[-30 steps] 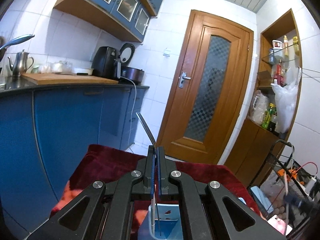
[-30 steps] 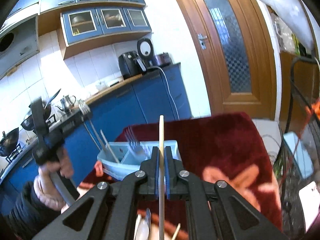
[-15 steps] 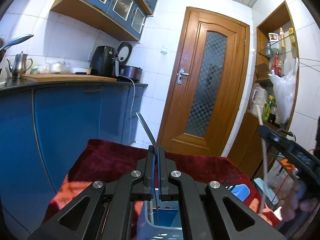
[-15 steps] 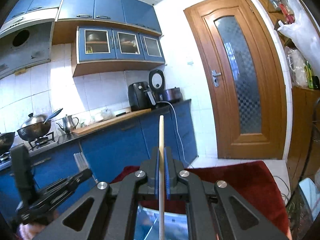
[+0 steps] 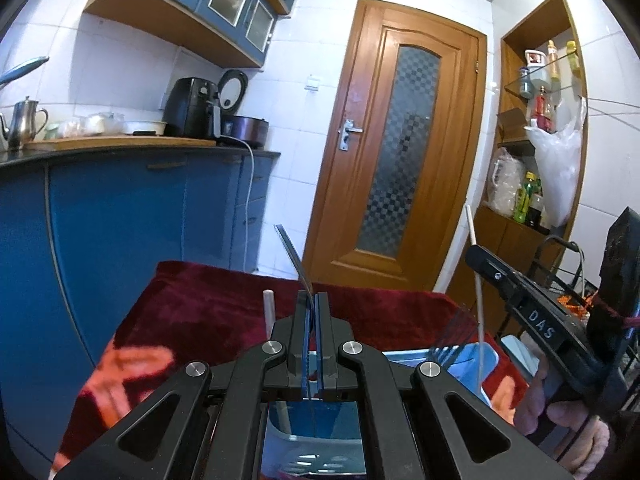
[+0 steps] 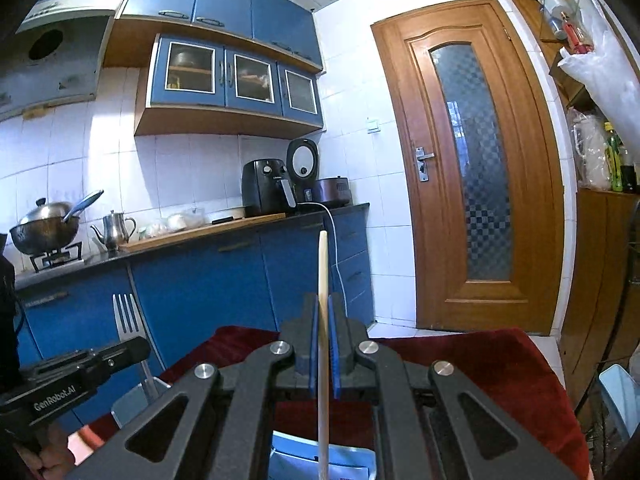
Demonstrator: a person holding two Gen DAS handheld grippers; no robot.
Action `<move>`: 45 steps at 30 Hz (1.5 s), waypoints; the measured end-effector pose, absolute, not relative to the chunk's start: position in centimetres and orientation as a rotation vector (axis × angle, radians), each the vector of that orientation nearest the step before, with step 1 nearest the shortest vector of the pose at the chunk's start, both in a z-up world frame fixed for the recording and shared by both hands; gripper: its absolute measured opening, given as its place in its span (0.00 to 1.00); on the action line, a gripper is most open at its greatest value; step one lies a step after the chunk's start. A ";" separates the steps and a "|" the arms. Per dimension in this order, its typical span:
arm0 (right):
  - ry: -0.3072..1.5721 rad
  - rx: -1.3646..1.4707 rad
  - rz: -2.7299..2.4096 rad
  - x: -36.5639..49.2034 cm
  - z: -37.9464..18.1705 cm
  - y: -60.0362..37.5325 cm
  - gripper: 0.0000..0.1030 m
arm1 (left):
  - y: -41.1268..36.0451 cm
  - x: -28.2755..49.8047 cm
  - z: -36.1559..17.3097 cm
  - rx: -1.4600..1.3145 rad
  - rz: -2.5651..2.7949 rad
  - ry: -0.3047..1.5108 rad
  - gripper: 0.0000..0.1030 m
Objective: Organize utensils
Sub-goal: 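Open the left tool to drop the fork into the holder while the right tool releases the chopstick there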
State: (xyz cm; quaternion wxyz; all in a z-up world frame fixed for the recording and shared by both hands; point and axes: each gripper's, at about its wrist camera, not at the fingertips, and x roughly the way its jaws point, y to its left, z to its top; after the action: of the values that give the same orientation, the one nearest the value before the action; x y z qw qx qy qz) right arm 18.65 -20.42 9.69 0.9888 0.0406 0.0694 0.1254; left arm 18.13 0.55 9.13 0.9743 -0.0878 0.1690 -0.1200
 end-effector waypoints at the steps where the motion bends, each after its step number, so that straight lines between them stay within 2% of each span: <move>1: 0.136 0.075 0.249 18.5 9.6 -20.4 0.06 | 0.5 18.1 9.1 -0.176 -0.243 0.345 0.02; 6: 0.157 0.051 0.240 18.2 9.2 -20.3 0.06 | 0.2 17.8 9.2 -0.171 -0.241 0.367 0.05; 10: 0.189 0.065 0.263 17.5 9.2 -20.7 0.07 | 0.3 17.2 9.4 -0.179 -0.247 0.365 0.12; 15: 0.183 0.068 0.287 15.9 10.3 -20.9 0.22 | 0.4 16.5 10.2 -0.199 -0.266 0.372 0.12; 31: 0.262 0.084 0.253 8.6 14.5 -20.5 0.22 | 0.1 10.3 12.9 -0.132 -0.304 0.416 0.12; 45: 0.409 0.138 0.220 1.2 12.1 -21.2 0.22 | -0.5 3.9 10.6 -0.094 -0.331 0.578 0.12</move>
State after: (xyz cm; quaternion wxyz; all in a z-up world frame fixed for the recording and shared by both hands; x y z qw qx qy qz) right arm 1.17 -21.20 12.09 0.9708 0.0682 0.2026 0.1091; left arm 3.90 -0.52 10.60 0.9440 -0.0463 0.2836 -0.1622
